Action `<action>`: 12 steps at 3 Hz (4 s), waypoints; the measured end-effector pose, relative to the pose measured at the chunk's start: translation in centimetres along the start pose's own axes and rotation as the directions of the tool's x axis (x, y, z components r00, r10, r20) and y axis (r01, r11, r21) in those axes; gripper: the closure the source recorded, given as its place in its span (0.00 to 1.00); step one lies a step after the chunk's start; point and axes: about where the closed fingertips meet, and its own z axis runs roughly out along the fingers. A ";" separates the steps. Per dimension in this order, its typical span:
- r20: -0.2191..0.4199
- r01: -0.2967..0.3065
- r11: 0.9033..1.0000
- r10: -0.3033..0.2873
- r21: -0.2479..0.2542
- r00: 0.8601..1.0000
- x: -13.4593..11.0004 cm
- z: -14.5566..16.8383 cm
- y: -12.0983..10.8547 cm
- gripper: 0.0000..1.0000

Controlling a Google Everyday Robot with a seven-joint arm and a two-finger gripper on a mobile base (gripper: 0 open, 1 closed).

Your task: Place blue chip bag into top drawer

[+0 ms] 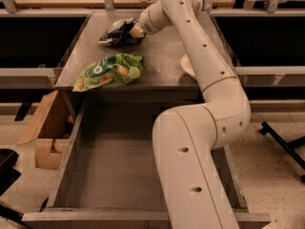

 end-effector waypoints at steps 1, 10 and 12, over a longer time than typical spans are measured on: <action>-0.036 0.024 1.000 -0.024 -0.018 0.999 -1.5 -2.1 0.6 1.00; -0.323 -0.658 0.742 0.658 0.127 0.680 13.4 -41.7 26.2 1.00; -0.375 -0.734 0.678 0.669 -0.045 0.642 24.3 -30.4 29.2 1.00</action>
Offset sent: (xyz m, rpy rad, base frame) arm -0.1496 -0.0403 0.1359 -0.2224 0.1093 -0.1013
